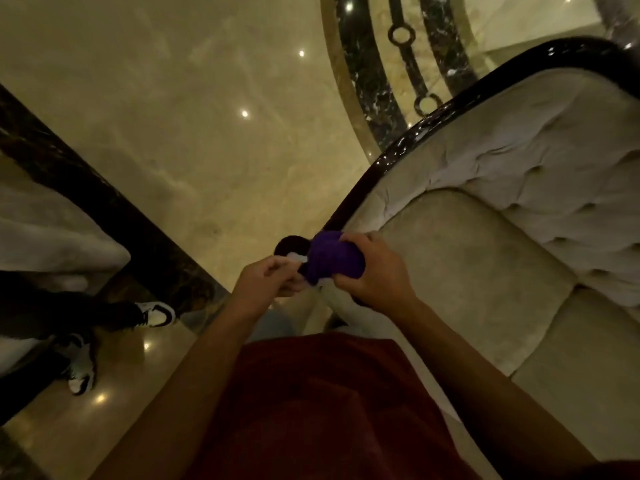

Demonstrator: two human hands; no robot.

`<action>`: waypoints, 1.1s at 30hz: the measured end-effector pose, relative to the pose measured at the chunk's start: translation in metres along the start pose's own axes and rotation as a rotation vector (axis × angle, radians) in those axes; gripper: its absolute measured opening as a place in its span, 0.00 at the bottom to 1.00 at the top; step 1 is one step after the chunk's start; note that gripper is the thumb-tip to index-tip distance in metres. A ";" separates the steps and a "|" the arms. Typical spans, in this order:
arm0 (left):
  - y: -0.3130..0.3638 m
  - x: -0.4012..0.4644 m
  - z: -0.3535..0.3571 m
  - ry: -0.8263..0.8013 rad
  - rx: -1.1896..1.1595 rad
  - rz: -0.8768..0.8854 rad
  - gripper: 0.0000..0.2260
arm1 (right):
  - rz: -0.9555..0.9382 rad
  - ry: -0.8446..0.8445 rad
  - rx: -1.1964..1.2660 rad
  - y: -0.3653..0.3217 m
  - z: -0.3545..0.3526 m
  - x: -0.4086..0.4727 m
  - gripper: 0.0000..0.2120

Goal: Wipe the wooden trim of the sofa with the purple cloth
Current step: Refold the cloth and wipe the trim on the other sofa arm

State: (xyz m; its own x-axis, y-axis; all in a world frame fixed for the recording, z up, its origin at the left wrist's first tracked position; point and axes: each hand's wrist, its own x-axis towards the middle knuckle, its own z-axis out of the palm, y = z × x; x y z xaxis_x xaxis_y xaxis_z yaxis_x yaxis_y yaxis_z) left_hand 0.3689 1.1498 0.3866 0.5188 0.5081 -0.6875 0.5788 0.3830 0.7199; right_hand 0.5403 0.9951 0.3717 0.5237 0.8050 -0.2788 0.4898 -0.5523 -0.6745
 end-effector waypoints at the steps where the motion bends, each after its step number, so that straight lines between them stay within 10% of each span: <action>1: -0.007 0.009 -0.009 0.013 0.033 -0.014 0.03 | 0.028 0.026 -0.004 0.001 0.006 0.011 0.33; 16: -0.104 0.181 -0.109 -0.392 0.694 0.288 0.48 | 0.374 0.308 -0.046 -0.010 0.183 0.060 0.34; 33: -0.095 0.248 -0.086 -0.668 0.930 0.676 0.45 | 0.746 0.826 0.068 0.004 0.226 0.075 0.28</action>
State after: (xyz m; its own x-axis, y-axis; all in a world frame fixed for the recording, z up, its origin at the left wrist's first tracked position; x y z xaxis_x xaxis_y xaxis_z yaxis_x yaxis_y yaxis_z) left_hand 0.3886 1.3061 0.1558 0.9250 -0.1883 -0.3301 0.1596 -0.5957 0.7872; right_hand 0.4244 1.1025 0.1933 0.9859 -0.1292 -0.1066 -0.1670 -0.8039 -0.5708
